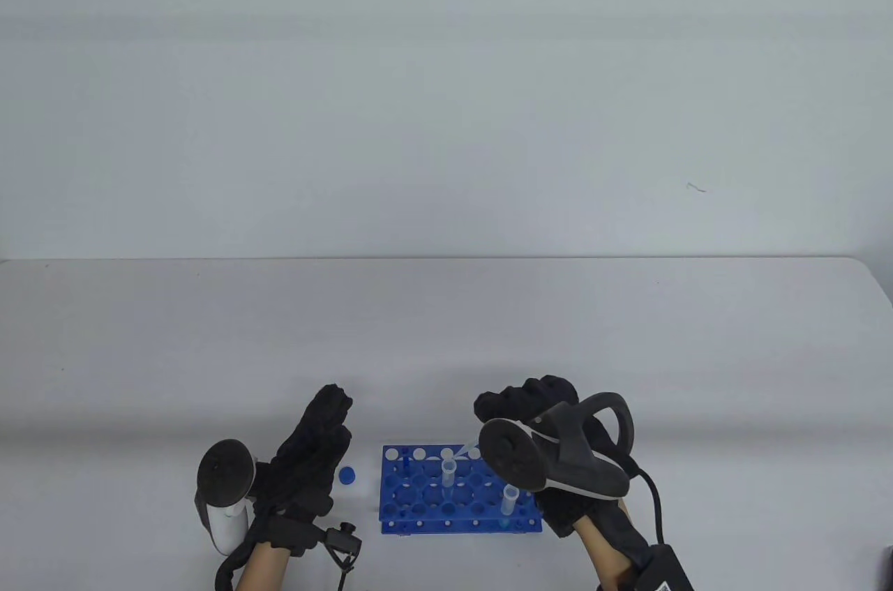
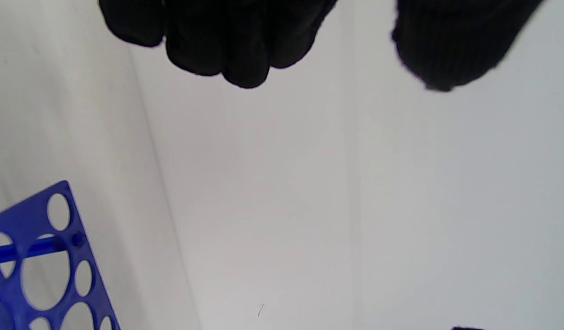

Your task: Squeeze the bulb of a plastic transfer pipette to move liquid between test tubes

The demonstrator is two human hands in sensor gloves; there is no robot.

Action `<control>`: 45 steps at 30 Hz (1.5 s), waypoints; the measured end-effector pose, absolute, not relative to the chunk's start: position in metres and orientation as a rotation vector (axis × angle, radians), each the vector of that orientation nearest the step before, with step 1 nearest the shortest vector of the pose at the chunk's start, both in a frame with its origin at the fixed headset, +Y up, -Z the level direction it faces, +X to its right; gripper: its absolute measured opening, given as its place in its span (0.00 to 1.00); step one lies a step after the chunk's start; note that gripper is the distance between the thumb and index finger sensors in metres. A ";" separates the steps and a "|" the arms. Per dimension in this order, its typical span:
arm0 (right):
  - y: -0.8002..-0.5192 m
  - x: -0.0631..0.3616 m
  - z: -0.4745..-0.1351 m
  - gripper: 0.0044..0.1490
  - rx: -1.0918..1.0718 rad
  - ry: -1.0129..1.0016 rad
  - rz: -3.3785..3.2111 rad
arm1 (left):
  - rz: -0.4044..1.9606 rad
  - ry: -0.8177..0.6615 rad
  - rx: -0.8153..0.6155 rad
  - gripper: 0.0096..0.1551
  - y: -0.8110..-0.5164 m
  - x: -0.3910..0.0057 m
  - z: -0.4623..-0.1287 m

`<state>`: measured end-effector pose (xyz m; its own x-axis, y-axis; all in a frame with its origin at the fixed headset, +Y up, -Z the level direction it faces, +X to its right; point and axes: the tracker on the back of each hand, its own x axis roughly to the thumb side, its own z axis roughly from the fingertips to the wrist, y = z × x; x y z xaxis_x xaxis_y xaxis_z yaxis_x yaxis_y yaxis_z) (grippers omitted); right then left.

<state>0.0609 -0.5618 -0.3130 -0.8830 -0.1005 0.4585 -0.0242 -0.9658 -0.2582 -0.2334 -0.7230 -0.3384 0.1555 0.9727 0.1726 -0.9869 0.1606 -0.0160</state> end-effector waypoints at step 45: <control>-0.645 0.004 -0.332 0.24 -0.831 0.388 -2.679 | 1.407 -0.154 0.107 0.56 -0.723 -0.234 -0.339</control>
<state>0.0042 -0.6452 -0.3319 -0.7843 -0.3672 0.5000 0.2101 -0.9156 -0.3428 -0.2338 -0.7233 -0.3390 0.1555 0.9730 0.1708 -0.9869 0.1606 -0.0165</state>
